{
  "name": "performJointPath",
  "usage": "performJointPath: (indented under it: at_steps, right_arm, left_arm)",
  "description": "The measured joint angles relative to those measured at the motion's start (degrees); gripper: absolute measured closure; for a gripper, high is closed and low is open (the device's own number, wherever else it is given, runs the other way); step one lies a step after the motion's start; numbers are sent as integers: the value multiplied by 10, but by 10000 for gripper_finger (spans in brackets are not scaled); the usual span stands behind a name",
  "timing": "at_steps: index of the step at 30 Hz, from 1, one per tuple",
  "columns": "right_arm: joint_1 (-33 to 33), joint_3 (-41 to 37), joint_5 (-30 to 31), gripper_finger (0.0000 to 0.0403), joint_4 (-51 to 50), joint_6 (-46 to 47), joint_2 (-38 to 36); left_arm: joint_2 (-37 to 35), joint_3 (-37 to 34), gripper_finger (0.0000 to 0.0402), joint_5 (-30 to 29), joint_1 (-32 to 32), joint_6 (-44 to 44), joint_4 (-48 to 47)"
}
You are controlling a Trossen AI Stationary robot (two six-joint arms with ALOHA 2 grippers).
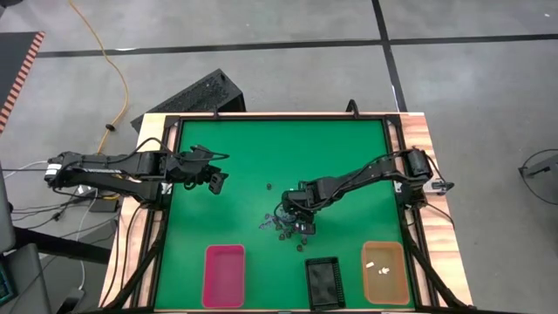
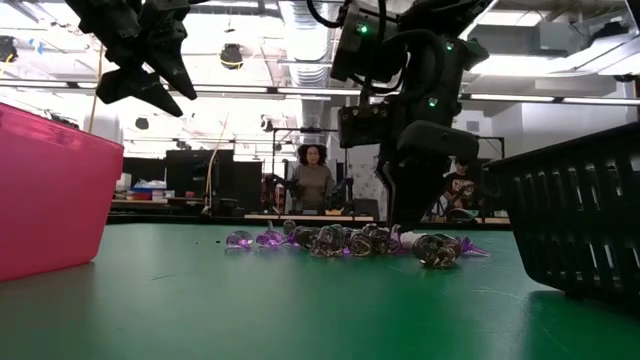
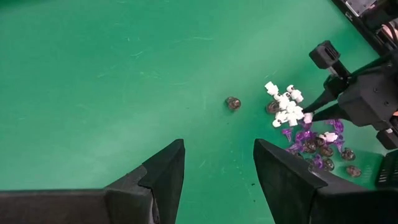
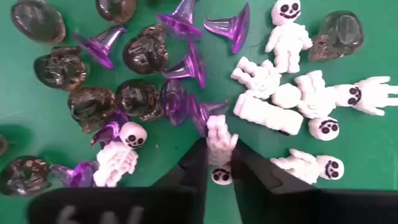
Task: Sort Halloween decoration
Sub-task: Put the white skeleton toy into the right orange organizing bin
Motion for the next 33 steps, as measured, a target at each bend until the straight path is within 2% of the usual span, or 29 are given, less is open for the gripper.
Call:
performJointPath:
  at_steps: [2,9,15,19,23,33]
  right_arm:
    - [0,2,-4,365,-4,0,-4]
    - [0,2,-4,366,-56,20,-61]
    - [30,2,-4,364,-145,94,-161]
    - [86,2,-4,363,-206,201,-229]
    - [174,3,-2,362,-268,354,-280]
    - [407,3,-3,361,-355,740,-313]
  left_arm:
    - [0,0,219,0,0,0,0]
    - [0,0,219,0,0,0,0]
    - [0,0,219,0,0,0,0]
    - [0,0,219,0,0,-1,0]
    - [0,0,219,0,0,-1,0]
    - [0,0,219,-10,0,-12,0]
